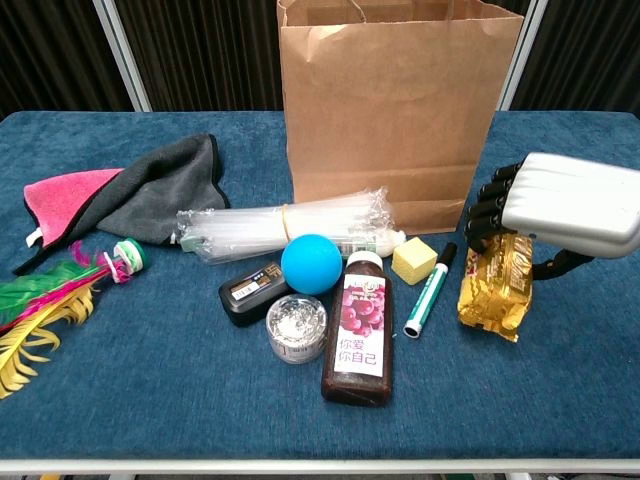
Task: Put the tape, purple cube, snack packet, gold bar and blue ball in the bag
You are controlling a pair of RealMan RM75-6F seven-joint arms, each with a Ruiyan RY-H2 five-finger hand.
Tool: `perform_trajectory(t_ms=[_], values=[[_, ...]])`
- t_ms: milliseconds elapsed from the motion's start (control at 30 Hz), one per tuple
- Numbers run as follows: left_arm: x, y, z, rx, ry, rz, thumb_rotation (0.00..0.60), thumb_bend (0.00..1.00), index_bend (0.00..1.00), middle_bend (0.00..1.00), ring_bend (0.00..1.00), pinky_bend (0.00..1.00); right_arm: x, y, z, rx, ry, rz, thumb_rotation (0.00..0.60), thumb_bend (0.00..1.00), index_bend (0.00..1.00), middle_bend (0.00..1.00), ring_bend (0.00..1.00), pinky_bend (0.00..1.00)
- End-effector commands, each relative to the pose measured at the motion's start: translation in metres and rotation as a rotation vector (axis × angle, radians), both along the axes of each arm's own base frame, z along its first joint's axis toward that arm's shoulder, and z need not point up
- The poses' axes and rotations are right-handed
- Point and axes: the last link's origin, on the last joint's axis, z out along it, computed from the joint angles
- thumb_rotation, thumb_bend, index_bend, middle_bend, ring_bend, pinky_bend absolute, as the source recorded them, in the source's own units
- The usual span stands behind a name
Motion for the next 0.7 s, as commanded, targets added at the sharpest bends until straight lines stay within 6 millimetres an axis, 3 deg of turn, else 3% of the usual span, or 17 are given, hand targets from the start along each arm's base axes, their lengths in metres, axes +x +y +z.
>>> perform_trajectory(t_ms=[33,200,400,700], values=[[0.002,0.001,0.0,0.0,-0.006,-0.005,0.6,0.22,0.22,0.26,0.16,0.25,0.015,0.004,0.022,-0.04,-0.097,0.064,0.6,0.18,0.58,0.55,0.45,0.48],[0.004,0.001,-0.001,-0.01,-0.008,-0.008,0.6,0.22,0.22,0.26,0.16,0.25,0.047,0.019,0.066,-0.095,-0.249,0.165,0.6,0.18,0.58,0.55,0.45,0.48],[0.008,0.002,-0.002,-0.015,-0.021,-0.02,0.6,0.22,0.22,0.26,0.16,0.25,0.111,0.052,0.121,-0.084,-0.506,0.206,0.6,0.18,0.59,0.56,0.45,0.48],[0.011,0.001,0.002,-0.011,-0.03,-0.027,0.6,0.22,0.22,0.26,0.16,0.25,0.174,0.062,0.167,-0.094,-0.74,0.212,0.6,0.18,0.59,0.56,0.45,0.48]])
